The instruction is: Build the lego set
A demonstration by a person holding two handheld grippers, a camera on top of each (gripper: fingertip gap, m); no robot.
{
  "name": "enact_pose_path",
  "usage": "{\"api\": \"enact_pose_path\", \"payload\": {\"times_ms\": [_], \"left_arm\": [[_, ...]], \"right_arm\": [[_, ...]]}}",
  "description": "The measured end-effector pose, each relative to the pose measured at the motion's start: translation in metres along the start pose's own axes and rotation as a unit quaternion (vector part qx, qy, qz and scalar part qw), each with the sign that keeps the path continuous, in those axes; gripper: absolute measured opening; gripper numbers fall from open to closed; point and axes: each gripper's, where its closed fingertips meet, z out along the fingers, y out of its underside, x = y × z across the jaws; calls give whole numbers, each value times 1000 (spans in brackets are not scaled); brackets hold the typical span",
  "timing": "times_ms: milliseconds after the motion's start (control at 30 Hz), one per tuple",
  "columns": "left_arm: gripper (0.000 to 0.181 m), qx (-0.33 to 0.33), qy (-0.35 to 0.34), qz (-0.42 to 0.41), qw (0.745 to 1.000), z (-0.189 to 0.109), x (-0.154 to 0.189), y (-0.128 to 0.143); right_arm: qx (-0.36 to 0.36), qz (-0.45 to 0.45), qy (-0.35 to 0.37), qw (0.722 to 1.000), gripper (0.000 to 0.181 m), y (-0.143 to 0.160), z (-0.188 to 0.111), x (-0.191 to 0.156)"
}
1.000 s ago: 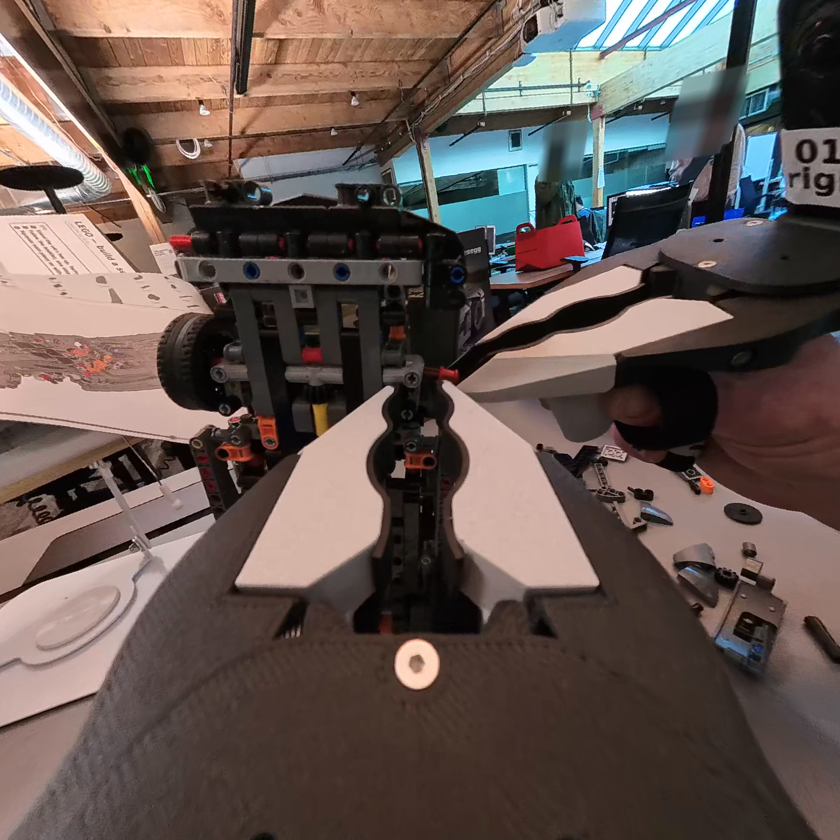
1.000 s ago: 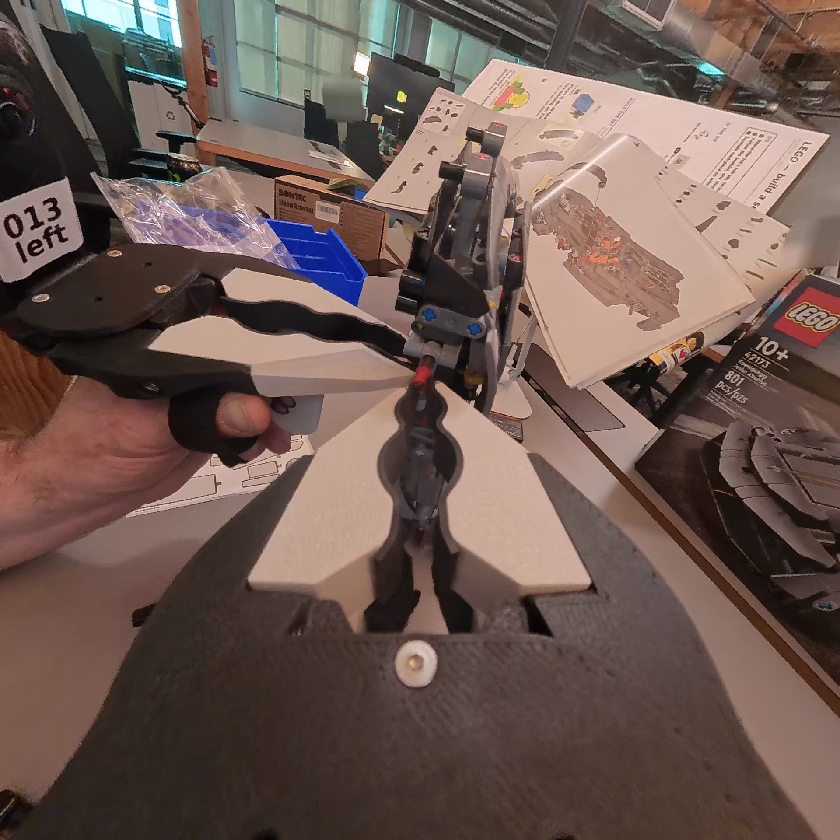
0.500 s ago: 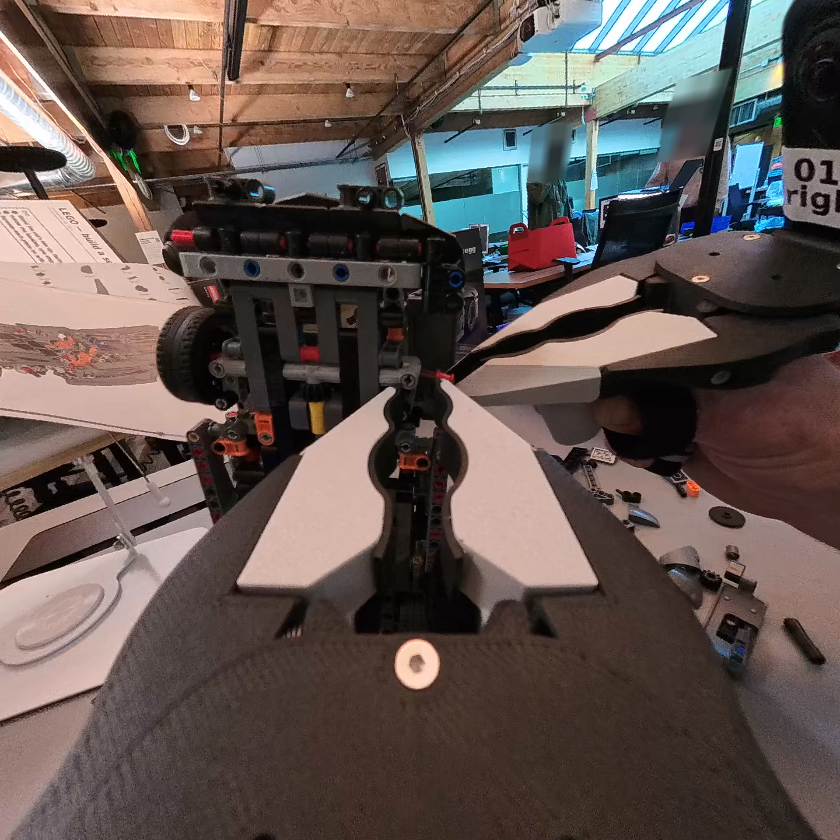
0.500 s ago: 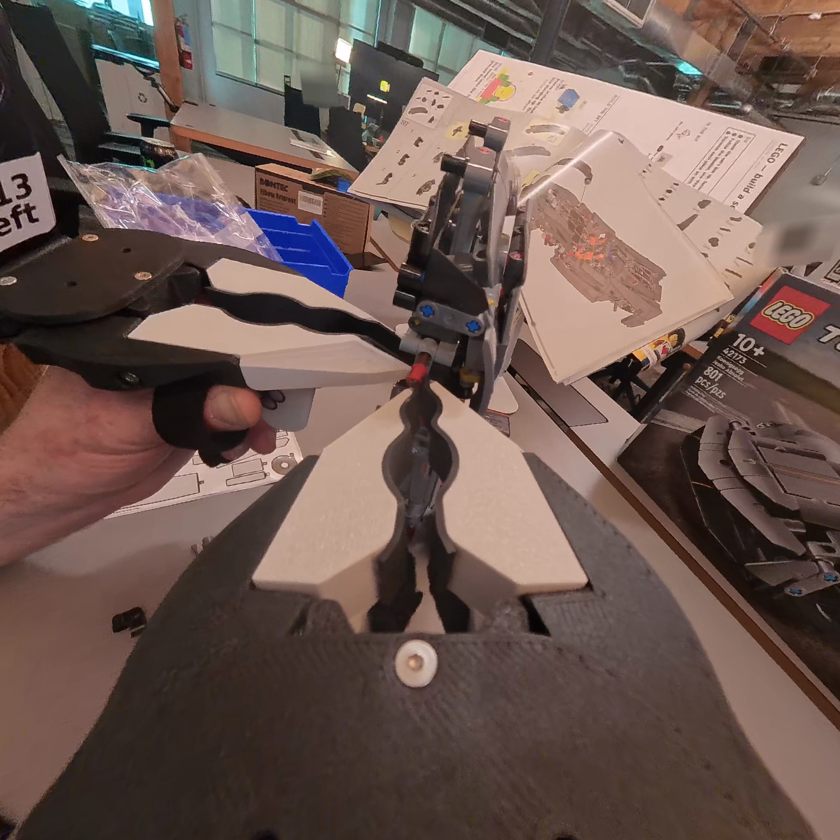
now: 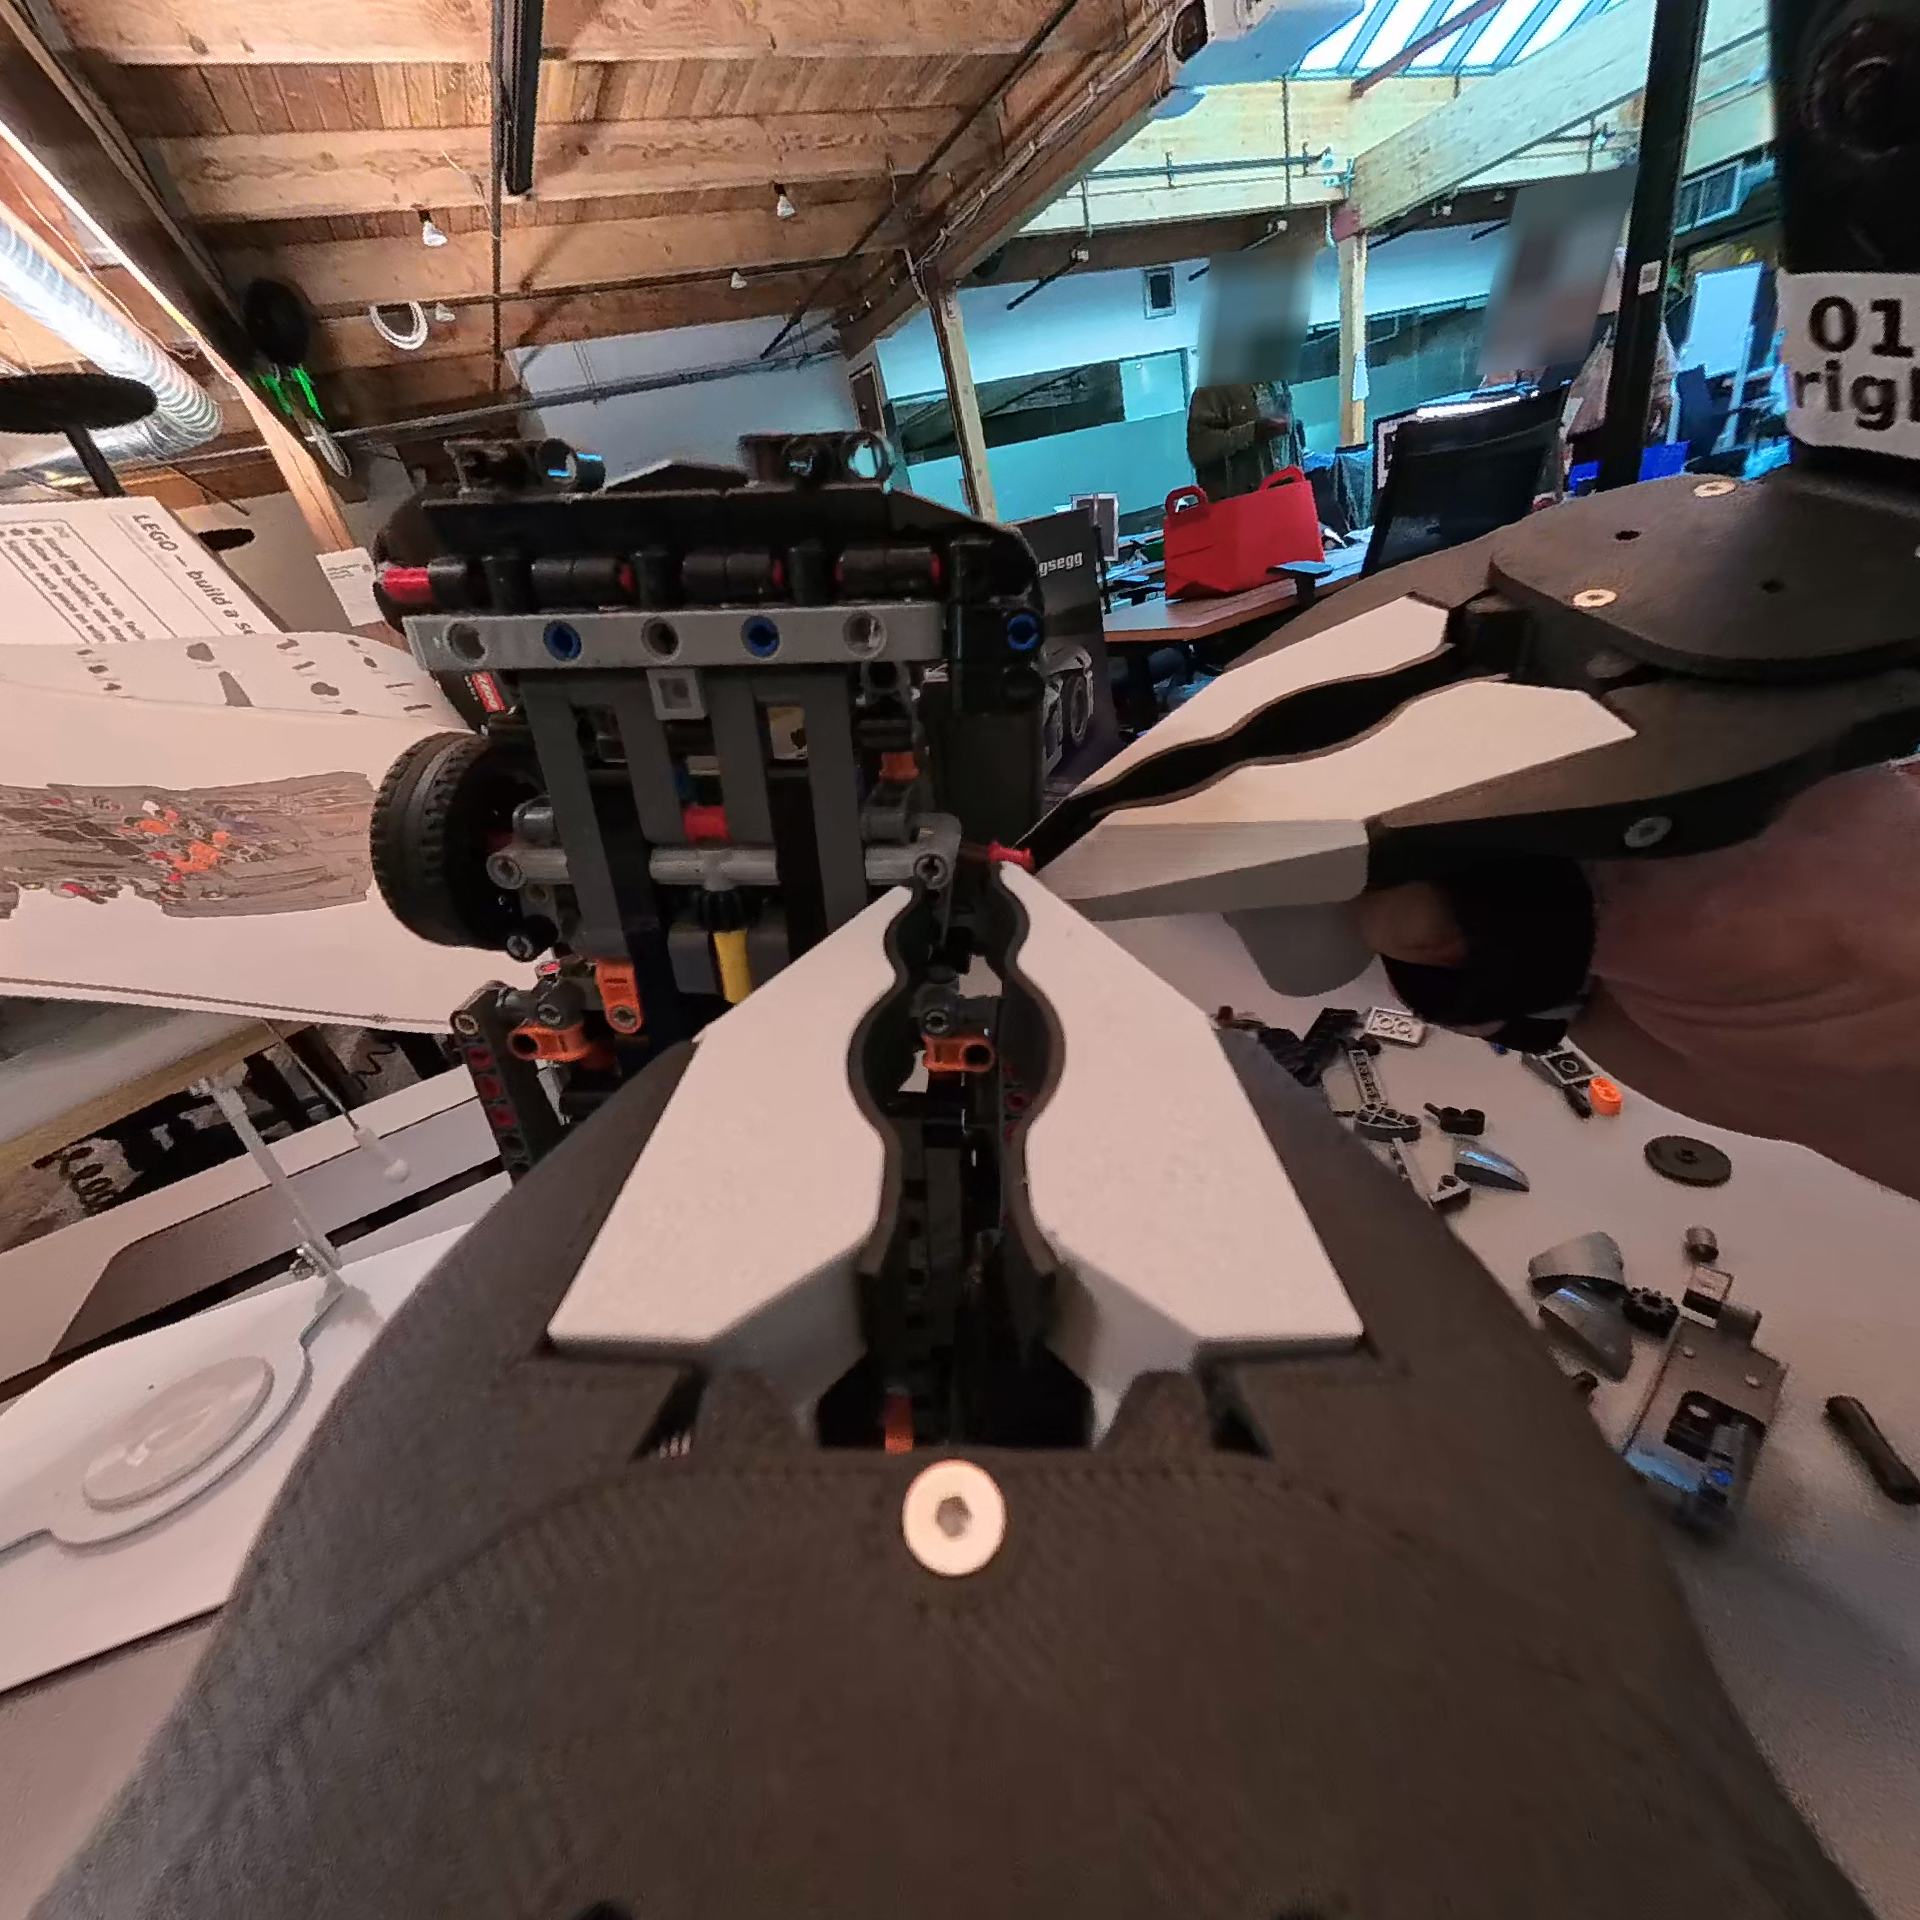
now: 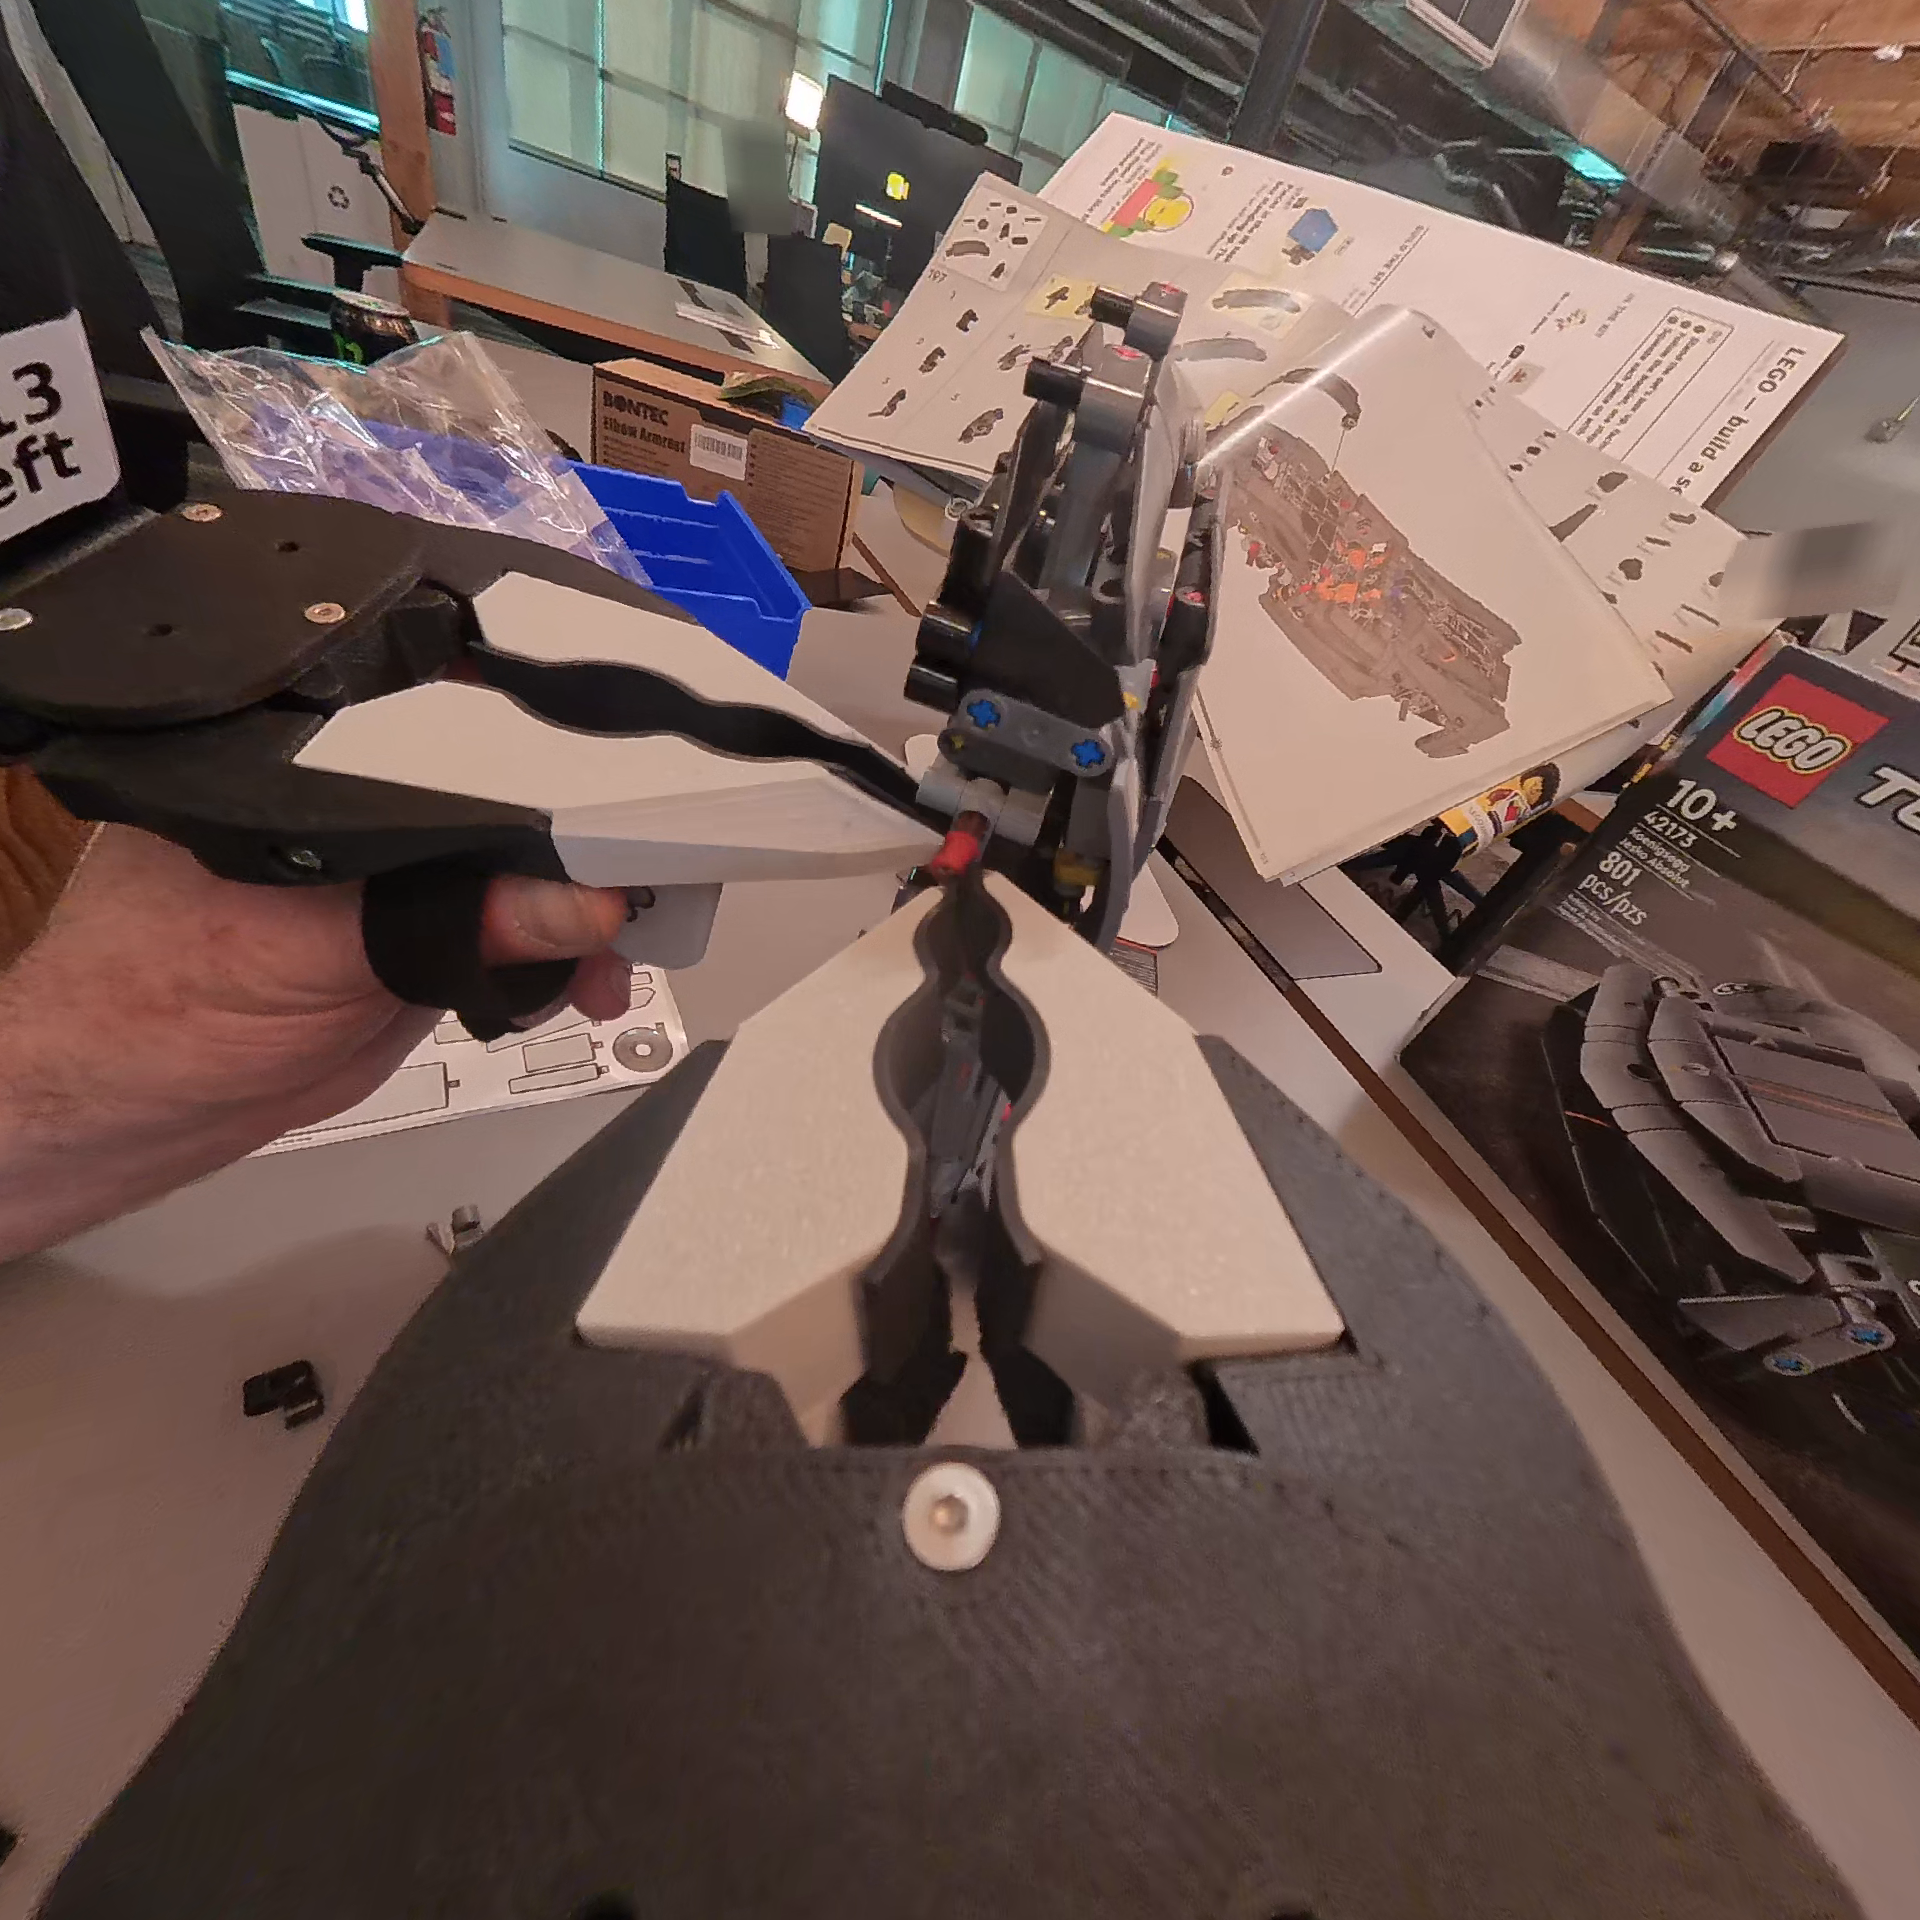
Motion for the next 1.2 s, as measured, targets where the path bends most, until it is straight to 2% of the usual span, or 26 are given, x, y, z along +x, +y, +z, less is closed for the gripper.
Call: {"api": "enact_pose_path", "payload": {"times_ms": [333, 400, 433, 500, 600, 700, 767, 833, 867, 933, 1000, 1067, 1200], "left_arm": [[0, 0, 1, 3, 1000, 1, 2, -1], [0, 8, 11, 4, 1000, 4, 7, -7], [0, 1, 4, 20, 1000, 8, 7, -8], [0, 7, 9, 23, 1000, 12, 7, -15], [0, -8, 4, 41, 999, 9, 3, -9], [0, -22, 5, 24, 999, 11, -2, 7], [0, -25, 7, 21, 999, 13, 0, 10], [6, -20, 7, 27, 999, 12, 1, 6], [11, -18, 7, 26, 999, 12, 2, 5], [13, -16, 12, 21, 1000, 11, 3, 6], [16, -13, 18, 15, 1000, 12, 4, 6], [19, -10, 16, 11, 1000, 13, 3, 5], [27, -1, 17, -2, 1000, 14, 1, 1]], "right_arm": [[-3, -10, 3, 1000, 0, 0, 1, 0], [-16, -34, -39, 999, 0, 4, 7, -21], [-28, -60, -32, 997, 0, 8, 14, -30], [-51, -90, -1, 995, 0, 10, 19, -27], [-33, -55, -36, 997, 0, 5, 6, -19], [-43, -50, -45, 997, 0, 6, -12, -9], [-68, -27, -92, 993, 0, 13, -23, -10], [-101, -32, -73, 992, 0, 27, -31, 9], [-92, -21, -63, 994, 0, 26, -35, 19], [-55, 10, -55, 997, 13, 17, -41, 33], [-26, 9, -51, 998, 18, 6, -43, 42], [-21, -7, -53, 998, 34, 3, -36, 50], [-19, 1, -142, 990, 38, 1, -18, 46]]}}
